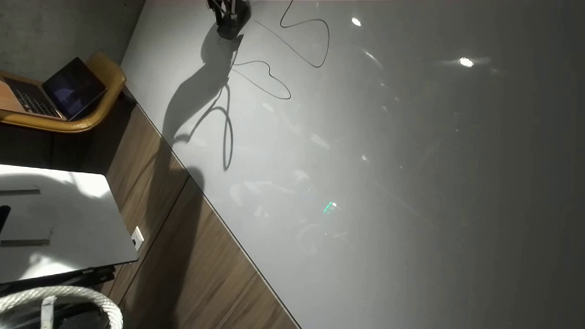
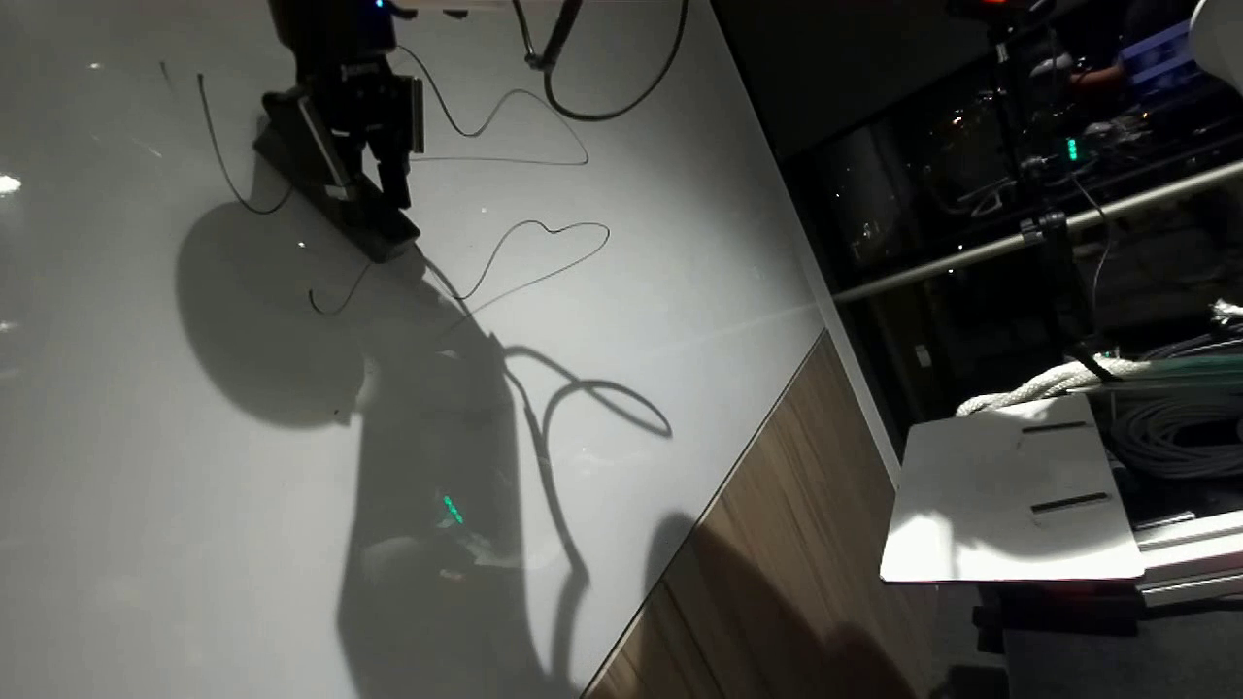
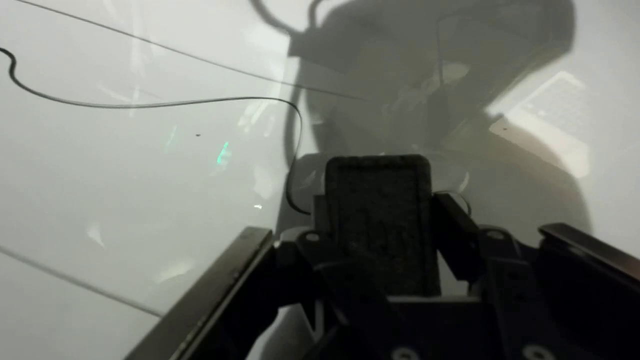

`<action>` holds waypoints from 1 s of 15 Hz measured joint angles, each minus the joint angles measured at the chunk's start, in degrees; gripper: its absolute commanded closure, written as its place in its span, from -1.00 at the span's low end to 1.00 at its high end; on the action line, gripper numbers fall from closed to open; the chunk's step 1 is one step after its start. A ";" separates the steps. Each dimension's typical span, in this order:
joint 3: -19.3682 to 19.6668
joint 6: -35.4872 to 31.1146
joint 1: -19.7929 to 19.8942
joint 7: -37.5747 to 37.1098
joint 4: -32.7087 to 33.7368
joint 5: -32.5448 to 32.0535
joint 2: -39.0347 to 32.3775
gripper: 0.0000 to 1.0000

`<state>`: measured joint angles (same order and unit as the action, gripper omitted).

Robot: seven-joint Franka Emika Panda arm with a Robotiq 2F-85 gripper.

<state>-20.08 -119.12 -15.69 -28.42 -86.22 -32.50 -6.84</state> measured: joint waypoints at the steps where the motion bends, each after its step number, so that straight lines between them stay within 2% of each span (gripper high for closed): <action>1: 0.51 0.02 -0.66 0.00 1.12 -0.12 -1.44 0.43; 8: 3.98 5.73 -6.27 0.09 8.32 -0.19 -7.42 0.43; 15: 6.52 17.51 -11.21 2.75 23.98 -2.32 -11.64 0.43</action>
<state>-13.55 -101.61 -26.90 -25.67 -62.25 -34.82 -18.48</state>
